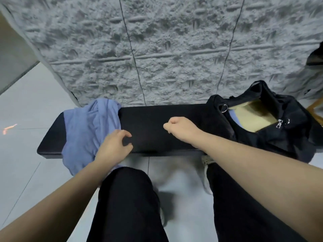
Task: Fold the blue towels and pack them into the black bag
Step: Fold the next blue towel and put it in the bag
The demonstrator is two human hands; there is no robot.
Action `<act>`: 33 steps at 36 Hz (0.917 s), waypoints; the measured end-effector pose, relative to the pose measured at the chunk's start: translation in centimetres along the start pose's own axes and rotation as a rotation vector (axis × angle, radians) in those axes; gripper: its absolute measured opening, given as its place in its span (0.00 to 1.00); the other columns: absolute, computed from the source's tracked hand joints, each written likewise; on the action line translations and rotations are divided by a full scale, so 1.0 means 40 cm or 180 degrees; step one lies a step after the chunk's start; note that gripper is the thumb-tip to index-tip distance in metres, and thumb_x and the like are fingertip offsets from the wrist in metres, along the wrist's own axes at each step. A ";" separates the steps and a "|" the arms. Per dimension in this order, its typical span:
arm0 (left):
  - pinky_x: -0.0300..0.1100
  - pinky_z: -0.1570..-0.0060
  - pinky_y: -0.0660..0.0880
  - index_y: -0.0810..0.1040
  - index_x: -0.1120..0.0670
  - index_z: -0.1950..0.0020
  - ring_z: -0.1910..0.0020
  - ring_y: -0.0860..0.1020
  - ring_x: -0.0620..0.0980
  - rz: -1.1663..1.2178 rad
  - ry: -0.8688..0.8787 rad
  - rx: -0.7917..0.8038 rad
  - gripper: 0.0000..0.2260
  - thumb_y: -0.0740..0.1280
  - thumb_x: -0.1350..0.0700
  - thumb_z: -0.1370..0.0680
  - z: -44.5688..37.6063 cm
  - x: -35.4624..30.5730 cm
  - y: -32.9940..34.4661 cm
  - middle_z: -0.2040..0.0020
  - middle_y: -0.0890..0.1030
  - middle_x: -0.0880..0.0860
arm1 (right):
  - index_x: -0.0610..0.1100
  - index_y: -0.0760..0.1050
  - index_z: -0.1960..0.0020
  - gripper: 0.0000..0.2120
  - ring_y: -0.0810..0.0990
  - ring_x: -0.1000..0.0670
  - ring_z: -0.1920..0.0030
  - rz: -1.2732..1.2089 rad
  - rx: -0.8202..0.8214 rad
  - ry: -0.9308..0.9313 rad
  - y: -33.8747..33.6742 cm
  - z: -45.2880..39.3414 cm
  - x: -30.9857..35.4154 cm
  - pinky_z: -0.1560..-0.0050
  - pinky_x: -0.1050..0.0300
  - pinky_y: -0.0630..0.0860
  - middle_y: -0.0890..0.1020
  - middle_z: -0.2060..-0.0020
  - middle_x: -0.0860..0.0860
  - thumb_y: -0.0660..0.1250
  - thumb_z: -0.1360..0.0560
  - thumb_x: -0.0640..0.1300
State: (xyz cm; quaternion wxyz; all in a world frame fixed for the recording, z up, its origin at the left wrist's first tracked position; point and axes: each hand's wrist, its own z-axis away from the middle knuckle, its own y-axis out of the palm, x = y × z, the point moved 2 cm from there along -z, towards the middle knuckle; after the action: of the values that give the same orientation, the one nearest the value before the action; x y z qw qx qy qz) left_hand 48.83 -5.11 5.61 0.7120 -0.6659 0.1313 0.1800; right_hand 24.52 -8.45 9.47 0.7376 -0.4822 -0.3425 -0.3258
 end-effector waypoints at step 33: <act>0.45 0.61 0.70 0.75 0.59 0.57 0.66 0.72 0.50 0.1644 -0.1397 -0.0588 0.07 0.67 0.55 0.26 -0.055 0.169 -0.024 0.66 0.75 0.53 | 0.47 0.78 0.48 0.10 0.75 0.54 0.66 0.0193 0.0959 0.0161 0.251 -0.113 0.065 0.70 0.65 0.69 0.81 0.63 0.51 0.59 0.22 0.44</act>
State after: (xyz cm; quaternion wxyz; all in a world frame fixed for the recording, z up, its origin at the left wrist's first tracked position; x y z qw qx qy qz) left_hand 55.47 -6.79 3.42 0.5909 -0.6177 0.1224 0.5042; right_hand 34.95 -9.83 5.34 0.8195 -0.3678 -0.3541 -0.2603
